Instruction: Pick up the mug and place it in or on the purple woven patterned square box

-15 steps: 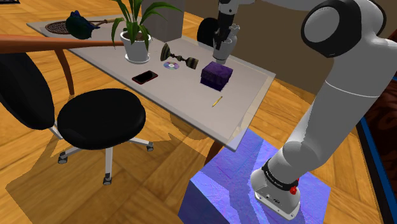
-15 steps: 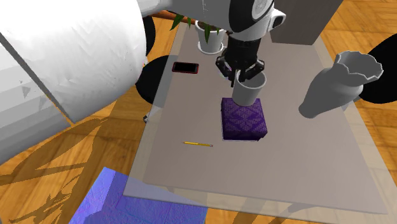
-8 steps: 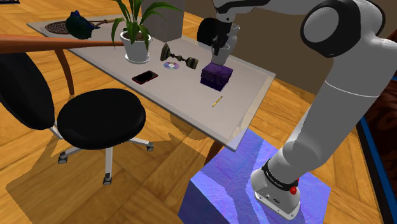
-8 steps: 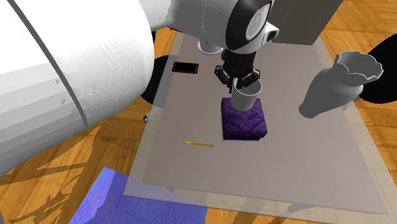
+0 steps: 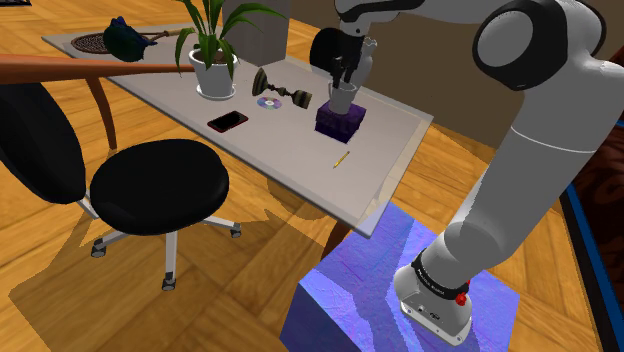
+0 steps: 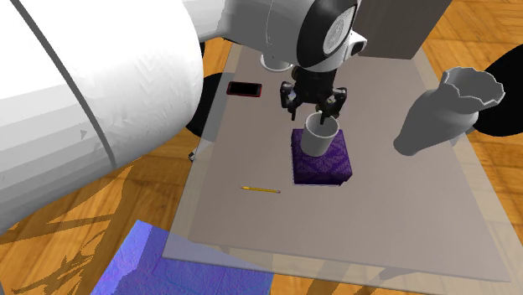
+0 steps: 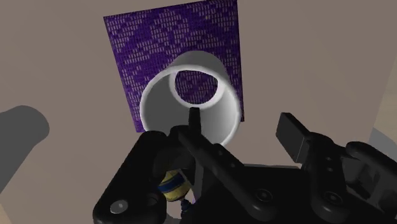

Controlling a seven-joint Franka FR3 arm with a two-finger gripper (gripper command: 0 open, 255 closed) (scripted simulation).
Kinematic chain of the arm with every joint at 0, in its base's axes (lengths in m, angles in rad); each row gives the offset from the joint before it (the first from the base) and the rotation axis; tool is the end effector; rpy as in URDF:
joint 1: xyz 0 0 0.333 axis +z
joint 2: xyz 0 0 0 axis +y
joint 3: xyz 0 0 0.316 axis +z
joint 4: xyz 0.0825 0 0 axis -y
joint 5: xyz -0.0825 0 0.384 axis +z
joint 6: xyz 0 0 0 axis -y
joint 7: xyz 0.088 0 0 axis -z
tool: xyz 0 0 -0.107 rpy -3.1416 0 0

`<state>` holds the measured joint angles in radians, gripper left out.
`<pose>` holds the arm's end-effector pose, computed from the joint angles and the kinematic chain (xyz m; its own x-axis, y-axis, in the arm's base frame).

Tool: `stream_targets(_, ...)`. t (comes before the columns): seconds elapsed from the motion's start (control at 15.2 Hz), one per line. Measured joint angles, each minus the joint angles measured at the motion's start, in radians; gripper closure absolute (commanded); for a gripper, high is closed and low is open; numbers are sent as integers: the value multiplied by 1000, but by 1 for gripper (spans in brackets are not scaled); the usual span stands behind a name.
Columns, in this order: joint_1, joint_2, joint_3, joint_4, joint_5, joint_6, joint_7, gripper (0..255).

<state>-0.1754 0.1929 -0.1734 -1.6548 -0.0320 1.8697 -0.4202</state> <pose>0.5875 -0.2083 0.4985 0.9965 0.0838 -0.0038 0.0838 -0.9941 0.0682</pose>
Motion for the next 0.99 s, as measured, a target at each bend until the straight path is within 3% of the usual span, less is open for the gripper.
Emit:
stream_targets(0.26,0,0,0,0,0,0,0,0)
stream_targets(0.59,2,-8,1,103,-1,-110,-1,0)
stream_targets(0.99,2,-4,1,121,0,-126,-1,0)
